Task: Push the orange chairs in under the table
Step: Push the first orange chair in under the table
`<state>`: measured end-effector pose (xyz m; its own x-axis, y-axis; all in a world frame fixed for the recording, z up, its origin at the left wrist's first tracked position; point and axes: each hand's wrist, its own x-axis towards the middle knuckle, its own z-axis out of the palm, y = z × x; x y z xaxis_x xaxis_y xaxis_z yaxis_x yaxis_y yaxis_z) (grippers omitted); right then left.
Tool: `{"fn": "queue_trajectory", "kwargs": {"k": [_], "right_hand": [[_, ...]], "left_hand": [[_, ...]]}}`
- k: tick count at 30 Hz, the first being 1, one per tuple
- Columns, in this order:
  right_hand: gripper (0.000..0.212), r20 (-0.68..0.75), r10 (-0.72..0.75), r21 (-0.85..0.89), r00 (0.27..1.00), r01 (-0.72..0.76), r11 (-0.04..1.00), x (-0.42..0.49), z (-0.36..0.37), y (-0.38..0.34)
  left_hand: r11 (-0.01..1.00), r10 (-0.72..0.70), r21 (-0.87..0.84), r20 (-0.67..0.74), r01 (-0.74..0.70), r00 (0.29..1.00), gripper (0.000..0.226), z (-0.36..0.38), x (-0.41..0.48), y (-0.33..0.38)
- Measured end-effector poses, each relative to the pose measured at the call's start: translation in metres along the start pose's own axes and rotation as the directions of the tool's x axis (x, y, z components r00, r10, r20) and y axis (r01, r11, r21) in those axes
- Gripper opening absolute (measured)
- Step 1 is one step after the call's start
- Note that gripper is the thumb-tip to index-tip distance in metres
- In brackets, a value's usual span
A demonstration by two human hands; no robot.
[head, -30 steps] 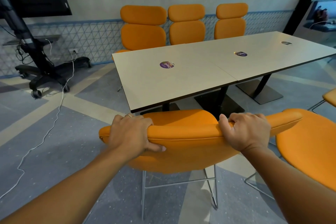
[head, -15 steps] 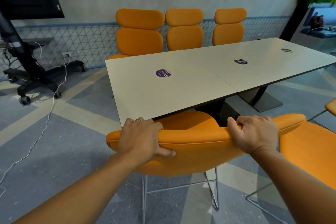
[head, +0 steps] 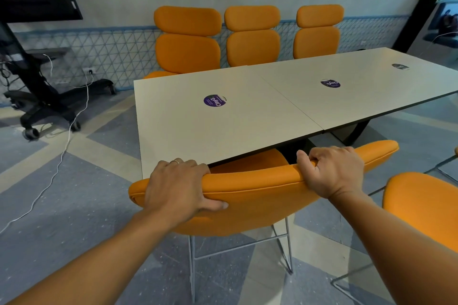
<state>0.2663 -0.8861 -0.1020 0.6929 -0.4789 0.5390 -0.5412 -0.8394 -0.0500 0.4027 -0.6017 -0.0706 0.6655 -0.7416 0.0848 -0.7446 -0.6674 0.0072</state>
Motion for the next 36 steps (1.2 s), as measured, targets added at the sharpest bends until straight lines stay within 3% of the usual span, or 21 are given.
{"fn": "queue_trajectory", "kwargs": {"k": [17, 29, 36], "right_hand": [[0.064, 0.01, -0.124, 0.066, 0.992, 0.123, 0.99, 0.076, 0.046, 0.055], [0.061, -0.001, -0.153, 0.093, 0.988, 0.152, 0.984, 0.078, 0.045, 0.074], [0.058, 0.001, -0.142, 0.11, 0.99, 0.141, 0.984, 0.077, 0.045, 0.078]], "left_hand": [[0.986, -0.166, 0.003, -0.003, 0.166, 0.986, 0.091, 0.011, 0.063, 0.047], [0.967, -0.252, -0.046, 0.016, 0.252, 0.968, 0.075, 0.006, 0.058, 0.081], [0.962, -0.271, -0.032, 0.016, 0.271, 0.963, 0.077, 0.009, 0.057, 0.085]]}}
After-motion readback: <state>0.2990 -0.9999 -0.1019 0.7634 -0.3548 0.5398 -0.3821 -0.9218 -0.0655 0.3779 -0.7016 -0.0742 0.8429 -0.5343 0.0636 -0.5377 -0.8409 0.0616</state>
